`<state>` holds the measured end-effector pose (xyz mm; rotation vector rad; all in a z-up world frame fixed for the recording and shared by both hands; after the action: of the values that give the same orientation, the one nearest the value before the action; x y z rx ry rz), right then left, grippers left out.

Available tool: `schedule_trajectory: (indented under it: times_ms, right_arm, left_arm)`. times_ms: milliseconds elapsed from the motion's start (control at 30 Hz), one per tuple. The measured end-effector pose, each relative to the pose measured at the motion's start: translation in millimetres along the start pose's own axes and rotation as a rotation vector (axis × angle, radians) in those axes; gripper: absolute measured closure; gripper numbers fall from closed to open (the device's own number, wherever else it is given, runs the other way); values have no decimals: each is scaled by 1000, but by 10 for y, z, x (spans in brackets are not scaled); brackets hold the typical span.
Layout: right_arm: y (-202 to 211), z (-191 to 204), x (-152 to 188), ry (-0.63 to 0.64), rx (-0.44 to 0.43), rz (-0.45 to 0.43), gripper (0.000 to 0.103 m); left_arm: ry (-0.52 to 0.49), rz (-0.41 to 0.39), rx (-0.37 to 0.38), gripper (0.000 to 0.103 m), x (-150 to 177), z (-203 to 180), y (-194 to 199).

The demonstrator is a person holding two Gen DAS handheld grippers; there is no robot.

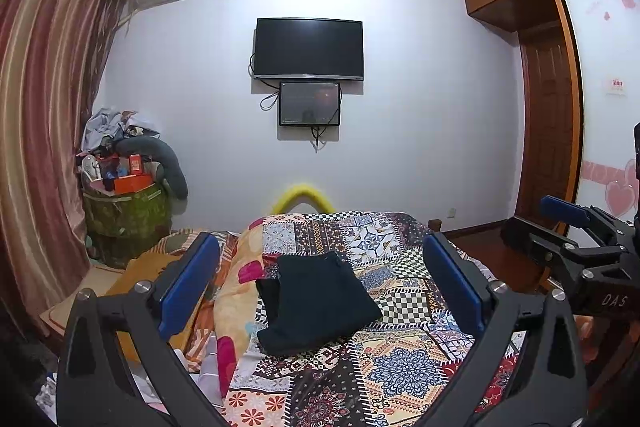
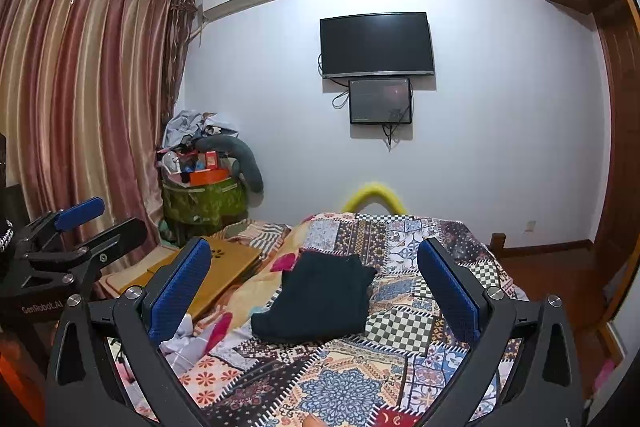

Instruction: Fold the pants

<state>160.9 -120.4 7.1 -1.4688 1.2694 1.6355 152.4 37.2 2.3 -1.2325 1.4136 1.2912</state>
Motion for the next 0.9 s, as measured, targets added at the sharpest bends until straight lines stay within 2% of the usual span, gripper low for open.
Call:
schedule_trajectory:
  times_ms: [900]
  right_arm:
    - [67,-94,47,-34,15,9,1]
  left_arm:
    - [15,25,14,0,34,6,-61]
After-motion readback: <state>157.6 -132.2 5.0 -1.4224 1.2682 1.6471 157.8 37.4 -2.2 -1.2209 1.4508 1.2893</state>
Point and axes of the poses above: each gripper's, at about its wrist camera, not at the fingertips, and y roughly against the way its jaws point, z to its left, x to its underside, the point moved 6 cm from there along -y, roughly the way its jaws point, and after that the axes turned 7 degrees about y, right-handed, at the moved point
